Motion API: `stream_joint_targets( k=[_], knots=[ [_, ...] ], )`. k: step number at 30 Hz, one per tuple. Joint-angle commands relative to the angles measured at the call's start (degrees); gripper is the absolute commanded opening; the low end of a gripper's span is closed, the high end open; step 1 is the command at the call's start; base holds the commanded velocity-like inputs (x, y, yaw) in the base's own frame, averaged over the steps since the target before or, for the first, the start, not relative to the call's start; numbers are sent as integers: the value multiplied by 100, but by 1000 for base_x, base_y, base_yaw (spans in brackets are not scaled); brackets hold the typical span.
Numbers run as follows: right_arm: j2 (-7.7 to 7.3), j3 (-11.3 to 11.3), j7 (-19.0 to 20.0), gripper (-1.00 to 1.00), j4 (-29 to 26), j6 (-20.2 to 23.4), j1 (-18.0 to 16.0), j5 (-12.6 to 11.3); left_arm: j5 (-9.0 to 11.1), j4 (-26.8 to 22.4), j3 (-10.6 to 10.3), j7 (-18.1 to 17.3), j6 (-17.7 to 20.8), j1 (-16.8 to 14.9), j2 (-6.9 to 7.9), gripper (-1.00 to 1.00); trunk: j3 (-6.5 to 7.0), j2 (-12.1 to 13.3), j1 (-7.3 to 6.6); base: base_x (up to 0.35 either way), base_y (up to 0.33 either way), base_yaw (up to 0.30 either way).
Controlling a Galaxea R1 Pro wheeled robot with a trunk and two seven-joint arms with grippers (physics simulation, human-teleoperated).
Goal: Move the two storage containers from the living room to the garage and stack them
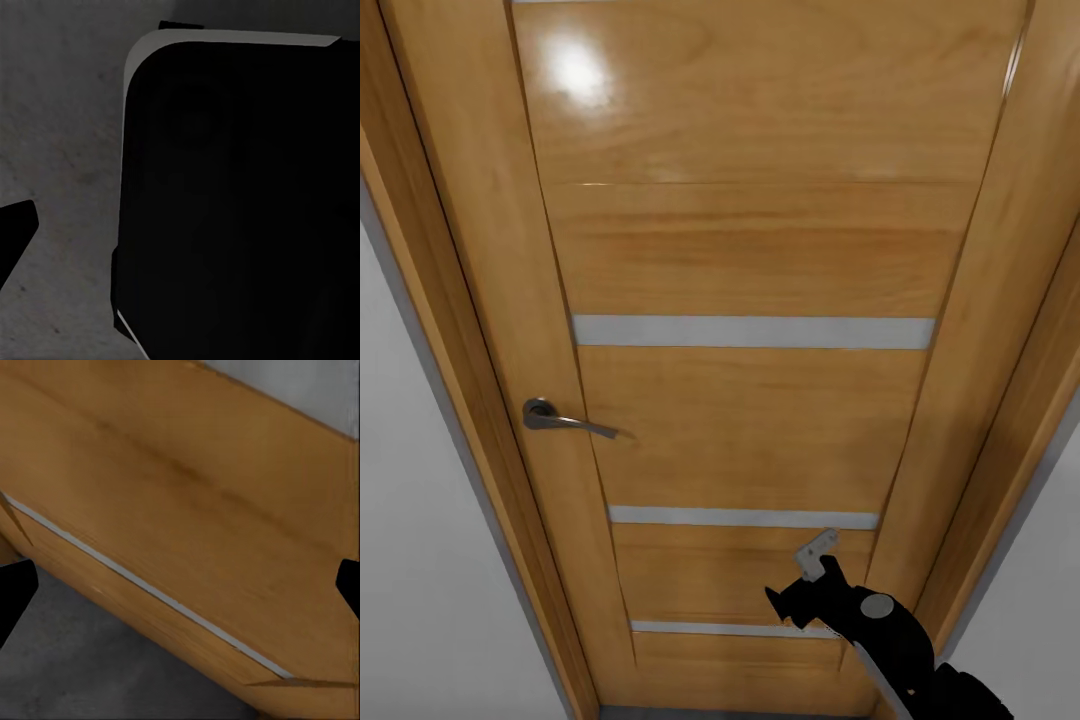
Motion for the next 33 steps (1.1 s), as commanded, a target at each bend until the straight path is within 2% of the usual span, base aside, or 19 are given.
stream_joint_targets(
  k=[1, 5, 6, 8, 14, 17, 22, 29, 33],
  knots=[
    [-2, 6, -23, 100, -7, 28, -35, -52, 59, 0, -3, -1, -12, -1, 0, 100, -6, -3, 0, 0, 0, 0],
    [17, 6, -36, 100, -13, 71, -303, -52, 59, 1, -3, -1, -12, -1, 0, 100, -6, -3, 0, 0, 0, 0],
    [122, 6, -97, 100, -13, 186, -380, -52, 59, 1, -3, -1, -12, -1, 0, 100, -6, -3, 0, 0, 0, 0],
    [214, 6, -176, 100, -13, 222, -417, -47, 59, -1, -3, -1, -12, -1, 0, 100, -6, -3, 0, 0, 0, 0],
    [405, 8, -411, 100, -9, 341, -615, -44, 59, -1, -1, -1, -12, -1, 0, 100, -6, -3, 0, 0, 0, 0],
    [549, 12, -493, 100, -6, 425, -667, -36, 59, -1, 0, -1, -12, -1, 0, 100, -6, -3, 0, 0, 0, 0],
    [869, 20, -740, 100, -5, 525, -689, 6, 59, 0, 5, -1, -12, -1, -2, 100, -6, -3, 0, 0, 0, 0],
    [1016, 23, -845, 100, 7, 614, -820, 18, 60, -2, 6, -1, -12, -1, -9, 100, -6, -3, 0, 0, 0, 0],
    [1046, 31, -969, 100, 18, 658, -846, 36, 63, 0, 6, -1, -12, -1, -9, 100, -6, -3, 0, 0, 0, 0]
  ],
)
